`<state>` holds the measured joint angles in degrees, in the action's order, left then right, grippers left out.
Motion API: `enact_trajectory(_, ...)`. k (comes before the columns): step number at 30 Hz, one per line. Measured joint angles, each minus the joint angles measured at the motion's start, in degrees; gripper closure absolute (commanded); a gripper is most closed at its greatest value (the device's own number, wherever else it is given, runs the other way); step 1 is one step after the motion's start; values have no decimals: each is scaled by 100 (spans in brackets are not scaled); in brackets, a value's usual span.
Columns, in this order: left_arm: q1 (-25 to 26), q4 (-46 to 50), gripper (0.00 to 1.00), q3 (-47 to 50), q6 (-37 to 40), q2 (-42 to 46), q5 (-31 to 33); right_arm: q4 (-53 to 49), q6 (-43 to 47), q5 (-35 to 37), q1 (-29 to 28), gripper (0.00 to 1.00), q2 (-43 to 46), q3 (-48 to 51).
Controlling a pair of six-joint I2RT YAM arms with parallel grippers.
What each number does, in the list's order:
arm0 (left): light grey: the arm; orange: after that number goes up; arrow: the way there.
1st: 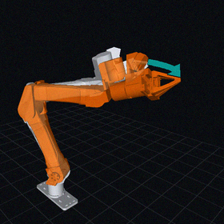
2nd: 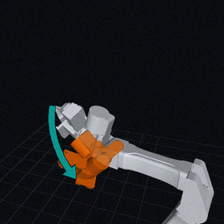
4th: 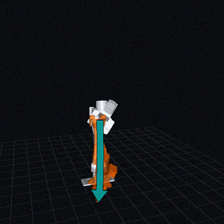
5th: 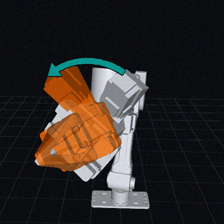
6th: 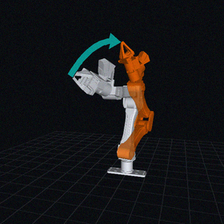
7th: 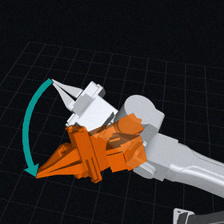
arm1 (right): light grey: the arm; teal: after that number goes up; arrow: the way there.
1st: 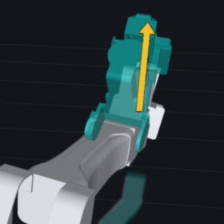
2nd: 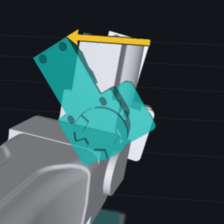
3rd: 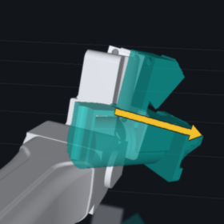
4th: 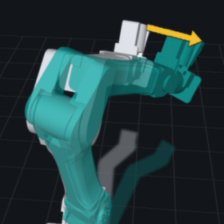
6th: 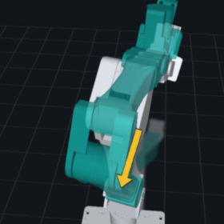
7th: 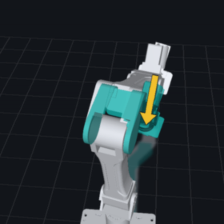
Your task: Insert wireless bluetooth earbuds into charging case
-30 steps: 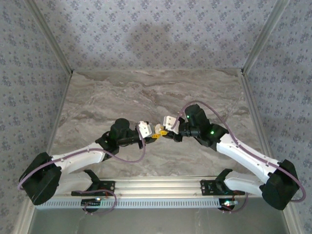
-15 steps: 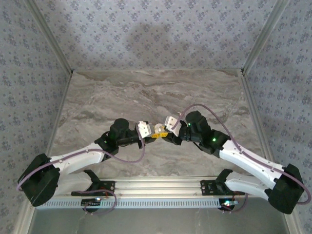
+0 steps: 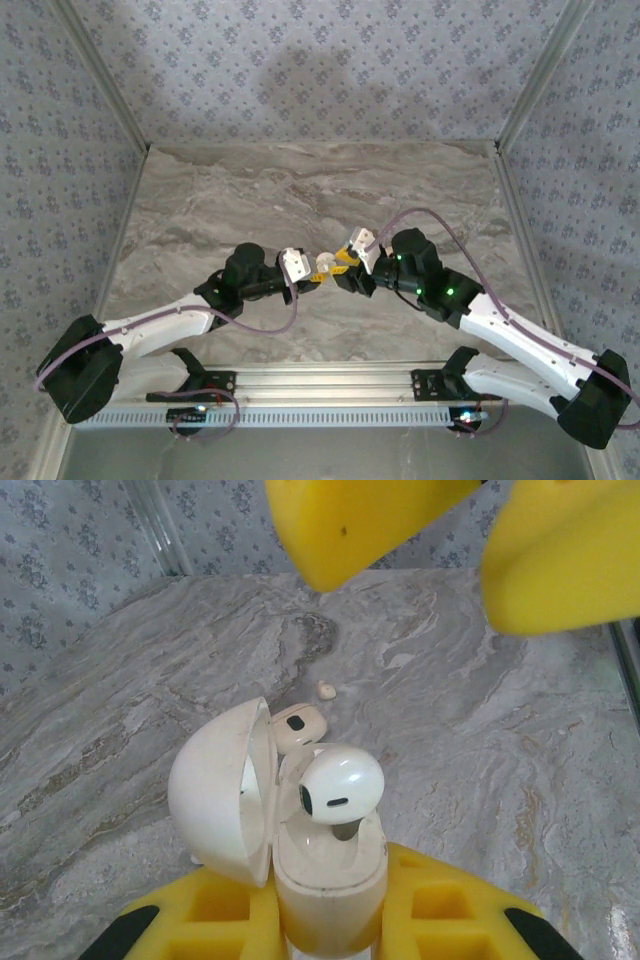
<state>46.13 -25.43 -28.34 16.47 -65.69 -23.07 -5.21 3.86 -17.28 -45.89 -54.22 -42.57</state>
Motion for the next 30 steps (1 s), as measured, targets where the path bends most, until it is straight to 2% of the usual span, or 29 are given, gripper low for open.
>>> enact_trajectory(3,2,0,90,0,4,2,0,-328,-476,129,0,58,-138,-254)
enact_trajectory(8,2,2,90,0,4,2,0,-713,-890,299,0,39,-323,-468)
enact_trajectory(11,2,11,90,0,2,17,0,-870,-905,345,7,33,-409,-485)
enact_trajectory(30,2,39,90,0,2,153,-4,-754,-925,98,310,30,-697,-485)
